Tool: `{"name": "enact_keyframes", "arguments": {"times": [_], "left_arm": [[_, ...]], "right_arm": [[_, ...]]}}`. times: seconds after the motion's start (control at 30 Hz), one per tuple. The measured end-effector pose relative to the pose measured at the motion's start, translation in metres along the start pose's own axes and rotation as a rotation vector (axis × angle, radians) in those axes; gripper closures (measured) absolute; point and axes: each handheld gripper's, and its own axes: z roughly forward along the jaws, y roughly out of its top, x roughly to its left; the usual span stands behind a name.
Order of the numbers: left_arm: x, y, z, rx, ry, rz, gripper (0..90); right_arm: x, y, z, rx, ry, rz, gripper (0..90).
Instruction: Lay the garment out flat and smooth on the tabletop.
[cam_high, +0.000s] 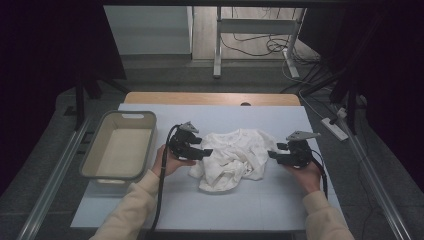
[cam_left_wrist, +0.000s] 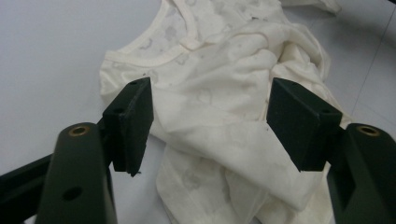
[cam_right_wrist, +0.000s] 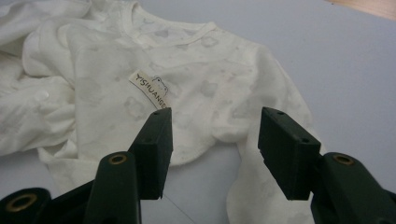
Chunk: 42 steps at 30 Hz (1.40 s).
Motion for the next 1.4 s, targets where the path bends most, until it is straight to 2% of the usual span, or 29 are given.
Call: {"name": "enact_keyframes", "arguments": {"times": [0.23, 0.43, 0.63, 0.77, 0.97, 1.13, 1.23, 1.3, 1.4], "left_arm": [[-0.007, -0.006, 0.0, 0.018, 0.001, 0.019, 31.7], [-0.024, -0.003, 0.004, 0.028, -0.023, 0.072, 31.8], [-0.036, -0.003, 0.01, 0.044, -0.045, 0.1, 32.0], [-0.045, -0.005, 0.017, 0.08, -0.042, 0.147, 32.1], [-0.054, -0.007, 0.027, 0.119, -0.038, 0.191, 31.8], [-0.055, -0.009, 0.034, 0.141, -0.038, 0.2, 32.1], [-0.054, -0.013, 0.039, 0.15, -0.025, 0.192, 38.0], [-0.051, -0.014, 0.039, 0.153, -0.022, 0.196, 48.4], [-0.046, -0.015, 0.035, 0.117, -0.026, 0.184, 64.9]], "right_arm": [[0.001, -0.002, 0.003, 0.017, -0.004, -0.004, 44.5], [-0.001, -0.003, 0.004, 0.026, -0.006, -0.001, 44.0], [-0.002, -0.004, 0.005, 0.029, -0.011, 0.008, 43.3], [-0.003, -0.005, 0.005, 0.031, -0.01, 0.007, 43.0], [-0.006, -0.008, 0.006, 0.05, -0.013, 0.018, 41.8], [-0.007, -0.008, 0.006, 0.062, -0.039, 0.028, 41.8], [-0.008, -0.008, 0.005, 0.06, -0.043, 0.039, 41.8], [-0.009, -0.008, 0.005, 0.062, -0.043, 0.042, 41.8], [-0.008, -0.008, 0.006, 0.066, -0.051, 0.039, 41.8]]}}
